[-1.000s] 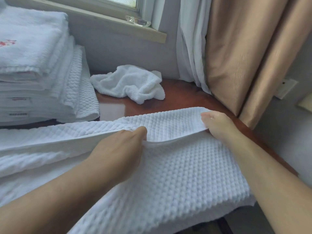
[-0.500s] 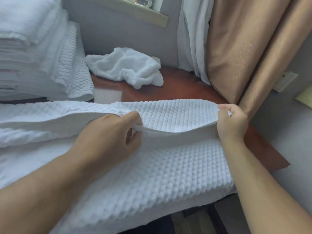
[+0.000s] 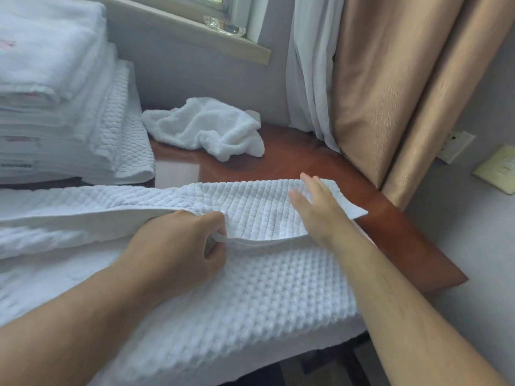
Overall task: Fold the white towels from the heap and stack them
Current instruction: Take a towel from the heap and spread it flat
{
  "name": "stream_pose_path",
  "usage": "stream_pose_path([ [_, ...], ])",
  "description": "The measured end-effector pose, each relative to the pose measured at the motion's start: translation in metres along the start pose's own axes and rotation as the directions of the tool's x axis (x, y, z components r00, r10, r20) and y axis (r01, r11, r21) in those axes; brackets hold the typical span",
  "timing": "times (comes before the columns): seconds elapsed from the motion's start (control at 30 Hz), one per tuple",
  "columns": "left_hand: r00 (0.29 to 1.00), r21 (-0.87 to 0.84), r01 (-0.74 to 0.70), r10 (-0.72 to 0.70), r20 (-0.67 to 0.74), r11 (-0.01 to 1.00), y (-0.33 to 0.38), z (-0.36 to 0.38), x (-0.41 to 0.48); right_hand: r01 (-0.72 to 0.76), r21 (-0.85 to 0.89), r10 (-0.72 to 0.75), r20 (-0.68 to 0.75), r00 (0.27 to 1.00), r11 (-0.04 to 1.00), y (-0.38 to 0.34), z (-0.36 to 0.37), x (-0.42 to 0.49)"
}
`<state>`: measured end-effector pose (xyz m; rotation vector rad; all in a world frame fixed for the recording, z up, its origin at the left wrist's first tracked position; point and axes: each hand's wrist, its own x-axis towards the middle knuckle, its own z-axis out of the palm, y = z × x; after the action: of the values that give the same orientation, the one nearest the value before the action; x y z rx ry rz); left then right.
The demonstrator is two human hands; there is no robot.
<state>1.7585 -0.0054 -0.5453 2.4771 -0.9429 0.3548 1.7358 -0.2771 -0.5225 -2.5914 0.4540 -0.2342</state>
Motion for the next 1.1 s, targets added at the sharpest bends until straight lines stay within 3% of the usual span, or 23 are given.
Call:
stream_pose_path([
  [0.03, 1.000, 0.012, 0.009, -0.009, 0.012, 1.000, 0.001, -0.001, 0.001, -0.051, -0.097, 0.062, 0.120, 0.991, 0.994, -0.002, 0.009, -0.002],
  [0.1, 0.998, 0.045, 0.027, -0.030, 0.058, 0.999, 0.001, -0.005, -0.001, -0.032, -0.295, 0.085, 0.170, 0.982, 0.955, -0.001, 0.019, -0.006],
  [0.3, 0.962, -0.027, -0.017, 0.024, 0.274, 0.999, -0.004, -0.039, -0.012, -0.102, -0.377, 0.185, 0.190, 0.964, 0.920, -0.019, 0.007, 0.005],
  [0.37, 0.990, 0.072, -0.122, 0.116, 0.085, 0.990, -0.009, -0.057, -0.014, -0.032, -0.302, 0.057, 0.073, 0.996, 0.953, -0.030, 0.010, 0.003],
  [0.43, 0.978, 0.240, -0.169, 0.194, -0.083, 0.956, -0.020, -0.069, -0.020, 0.130, -0.118, -0.131, 0.005, 0.991, 0.984, -0.044, 0.017, -0.003],
  [0.5, 0.992, 0.338, -0.067, 0.099, -0.079, 0.939, -0.040, -0.072, -0.026, 0.273, 0.034, -0.274, 0.021, 0.962, 0.961, -0.059, 0.025, -0.012],
  [0.6, 0.991, 0.387, 0.113, -0.134, 0.027, 0.915, -0.067, -0.070, -0.039, 0.456, 0.101, -0.466, 0.139, 0.874, 0.884, -0.081, 0.040, -0.030],
  [0.67, 0.984, 0.372, 0.163, -0.179, 0.007, 0.914, -0.077, -0.071, -0.046, 0.535, 0.044, -0.528, 0.246, 0.813, 0.844, -0.092, 0.050, -0.040],
  [0.73, 0.978, 0.314, 0.204, -0.210, -0.017, 0.927, -0.085, -0.077, -0.049, 0.557, -0.088, -0.517, 0.276, 0.810, 0.826, -0.101, 0.057, -0.044],
  [0.83, 0.944, 0.153, 0.318, -0.328, 0.043, 0.935, -0.106, -0.095, -0.054, 0.558, -0.280, -0.527, 0.183, 0.830, 0.781, -0.120, 0.066, -0.051],
  [0.9, 0.926, 0.025, 0.375, -0.375, 0.039, 0.927, -0.127, -0.111, -0.059, 0.702, -0.249, -0.716, 0.048, 0.697, 0.667, -0.138, 0.073, -0.065],
  [0.97, 0.909, 0.096, 0.413, -0.416, 0.012, 0.906, -0.155, -0.129, -0.069, 0.863, -0.123, -0.871, -0.060, 0.487, 0.491, -0.157, 0.085, -0.084],
  [1.0, 0.890, 0.160, 0.445, -0.454, 0.027, 0.881, -0.170, -0.139, -0.076, 0.907, -0.020, -0.907, -0.037, 0.420, 0.421, -0.168, 0.092, -0.092],
  [1.03, 0.859, 0.212, 0.483, -0.507, 0.071, 0.849, -0.185, -0.148, -0.083, 0.913, 0.104, -0.919, 0.027, 0.393, 0.394, -0.181, 0.097, -0.099],
  [1.1, 0.787, 0.251, 0.543, -0.590, 0.181, 0.801, -0.207, -0.166, -0.097, 0.837, 0.325, -0.897, 0.204, 0.393, 0.441, -0.208, 0.109, -0.110],
])
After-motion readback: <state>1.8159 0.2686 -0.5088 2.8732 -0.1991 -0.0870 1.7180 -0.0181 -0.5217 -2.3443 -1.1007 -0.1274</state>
